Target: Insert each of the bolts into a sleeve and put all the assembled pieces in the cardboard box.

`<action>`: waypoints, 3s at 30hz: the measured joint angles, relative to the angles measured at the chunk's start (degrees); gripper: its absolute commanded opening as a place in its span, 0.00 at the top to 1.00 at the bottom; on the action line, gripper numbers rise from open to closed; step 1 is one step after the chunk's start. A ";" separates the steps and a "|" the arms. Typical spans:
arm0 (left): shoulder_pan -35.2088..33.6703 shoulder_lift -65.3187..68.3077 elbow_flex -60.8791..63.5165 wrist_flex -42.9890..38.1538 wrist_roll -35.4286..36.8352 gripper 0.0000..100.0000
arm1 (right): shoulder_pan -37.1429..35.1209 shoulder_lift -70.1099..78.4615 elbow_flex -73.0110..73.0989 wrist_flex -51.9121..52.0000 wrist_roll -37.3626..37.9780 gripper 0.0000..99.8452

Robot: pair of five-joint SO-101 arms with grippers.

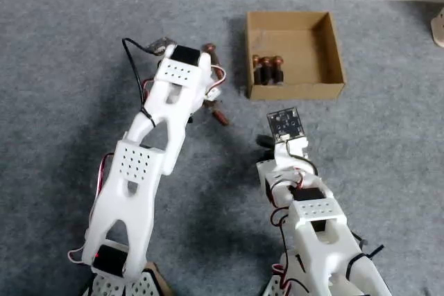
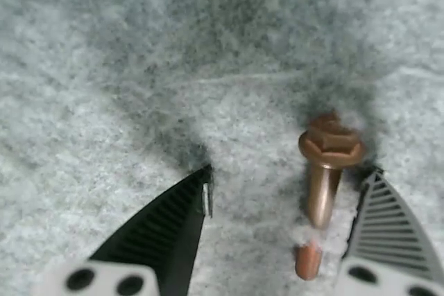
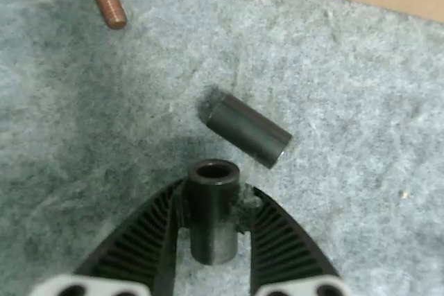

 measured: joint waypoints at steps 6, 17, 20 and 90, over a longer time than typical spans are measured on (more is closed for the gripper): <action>-0.35 0.00 0.00 -0.26 0.35 0.69 | 0.00 0.00 0.00 0.00 0.00 0.99; -2.99 0.53 -0.62 -6.15 0.35 0.95 | 0.00 0.00 0.00 0.00 0.00 0.99; -3.60 2.64 -0.35 -8.79 0.62 0.98 | 0.00 0.00 0.00 0.00 0.00 0.99; 9.23 -102.86 129.32 -93.98 -42.46 0.99 | -10.64 -31.47 11.78 6.86 -7.38 0.99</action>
